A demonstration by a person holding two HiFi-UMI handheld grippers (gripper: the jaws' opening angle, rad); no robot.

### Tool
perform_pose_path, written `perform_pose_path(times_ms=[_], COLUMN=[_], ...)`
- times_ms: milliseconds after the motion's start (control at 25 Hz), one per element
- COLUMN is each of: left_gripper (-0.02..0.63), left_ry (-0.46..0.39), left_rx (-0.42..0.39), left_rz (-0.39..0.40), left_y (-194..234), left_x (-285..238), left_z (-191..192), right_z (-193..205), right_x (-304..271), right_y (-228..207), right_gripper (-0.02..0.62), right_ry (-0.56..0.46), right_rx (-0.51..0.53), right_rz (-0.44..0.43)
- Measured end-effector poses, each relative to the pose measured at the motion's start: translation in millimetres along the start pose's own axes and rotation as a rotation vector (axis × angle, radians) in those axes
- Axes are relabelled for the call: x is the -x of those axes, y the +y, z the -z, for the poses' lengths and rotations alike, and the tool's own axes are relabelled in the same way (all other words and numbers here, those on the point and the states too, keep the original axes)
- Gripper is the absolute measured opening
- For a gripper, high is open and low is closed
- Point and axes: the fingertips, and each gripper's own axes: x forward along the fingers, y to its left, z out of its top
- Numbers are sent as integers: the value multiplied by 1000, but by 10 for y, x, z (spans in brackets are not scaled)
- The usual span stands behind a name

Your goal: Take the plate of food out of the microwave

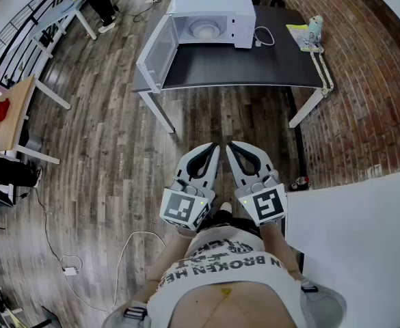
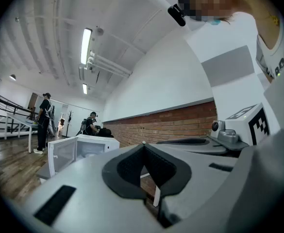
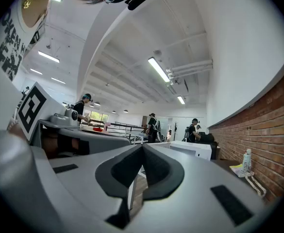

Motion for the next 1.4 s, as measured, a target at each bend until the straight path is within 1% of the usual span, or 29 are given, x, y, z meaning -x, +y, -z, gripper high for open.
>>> perform_pose_path(times_ms=[120, 280, 440, 560, 640, 800, 920, 1040, 1120, 1240, 1400], left_gripper=[5, 5, 5, 5, 5, 5, 5, 5, 5, 5, 5], left_ry=[1, 0, 4, 9, 6, 5, 5, -3, 8, 27, 40], left_rx=[-10, -36, -1, 27, 47, 40, 48, 61, 77, 123, 130], left_rz=[13, 30, 45, 56, 67, 84, 120, 157, 178, 194, 204], left_y=[-33, -92, -53, 52, 180, 534, 814, 1113, 1317, 1596, 1884], left_x=[-32, -29, -42, -93, -174, -392, -607, -849, -994, -1143, -1213], left_z=[4, 27, 69, 142, 167, 148, 130, 79, 89, 105, 129], right_z=[-27, 23, 64, 95, 121, 154, 179, 190, 195, 188, 228], right_x=[24, 53, -17, -119, -238, -593, -927, -1301, -1542, -1855, -2182], right_y=[-64, -96, -124, -160, -205, -309, -435, -546, -605, -670, -676], right_gripper=[8, 8, 8, 8, 8, 8, 8, 8, 8, 8, 8], right_ry=[-33, -30, -25, -20, -16, -10, -5, -11, -13, -15, -8], right_rx=[-40, -64, -77, -82, -80, -78, -73, -74, -71, -73, -71], right_rz=[18, 11, 10, 13, 22, 46, 69, 72, 72, 86, 97])
